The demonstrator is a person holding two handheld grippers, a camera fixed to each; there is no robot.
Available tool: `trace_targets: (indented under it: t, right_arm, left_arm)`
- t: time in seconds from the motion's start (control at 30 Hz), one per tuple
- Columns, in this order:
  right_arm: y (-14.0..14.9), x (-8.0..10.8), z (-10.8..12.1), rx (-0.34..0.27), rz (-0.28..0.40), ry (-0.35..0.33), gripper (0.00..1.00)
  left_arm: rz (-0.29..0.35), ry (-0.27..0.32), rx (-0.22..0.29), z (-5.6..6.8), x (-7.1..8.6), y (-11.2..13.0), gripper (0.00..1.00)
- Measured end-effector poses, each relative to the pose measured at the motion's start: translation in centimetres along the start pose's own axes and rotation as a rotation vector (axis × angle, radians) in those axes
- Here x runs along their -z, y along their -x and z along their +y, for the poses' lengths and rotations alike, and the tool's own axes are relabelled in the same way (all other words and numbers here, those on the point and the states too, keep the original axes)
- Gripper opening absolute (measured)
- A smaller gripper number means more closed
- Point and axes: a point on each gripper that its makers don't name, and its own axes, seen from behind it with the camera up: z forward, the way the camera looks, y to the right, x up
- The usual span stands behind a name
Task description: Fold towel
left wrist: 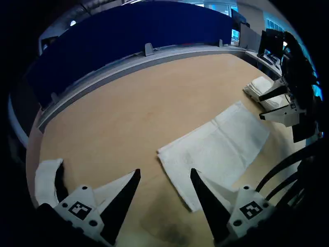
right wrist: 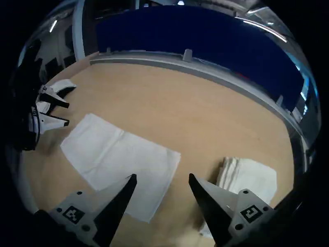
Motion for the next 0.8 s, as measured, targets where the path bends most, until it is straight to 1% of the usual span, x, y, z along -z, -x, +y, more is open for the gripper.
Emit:
trace_targets:
  t: [0.23,0.37,0.5,0.67,0.8]
  right_arm:
    - [1.8,1.0,-1.2,0.036,-0.022,-0.042,0.98]
    - [2.3,1.5,-1.7,0.051,-0.027,-0.072,0.98]
    - [2.9,1.9,-2.1,0.069,-0.041,-0.097,0.98]
    - [3.8,2.1,-2.6,0.110,-0.064,-0.124,0.98]
    - [4.7,2.2,-2.9,0.144,-0.086,-0.143,0.98]
  left_arm:
    - [0.020,-0.046,0.095,-0.3,2.5,1.9,0.92]
    - [0.032,-0.087,0.153,-0.8,4.3,3.3,0.93]
    - [0.041,-0.135,0.195,-1.5,6.2,4.7,0.93]
    - [0.045,-0.185,0.246,-2.1,8.7,6.7,0.93]
    - [0.044,-0.208,0.294,-2.2,10.6,8.4,0.93]
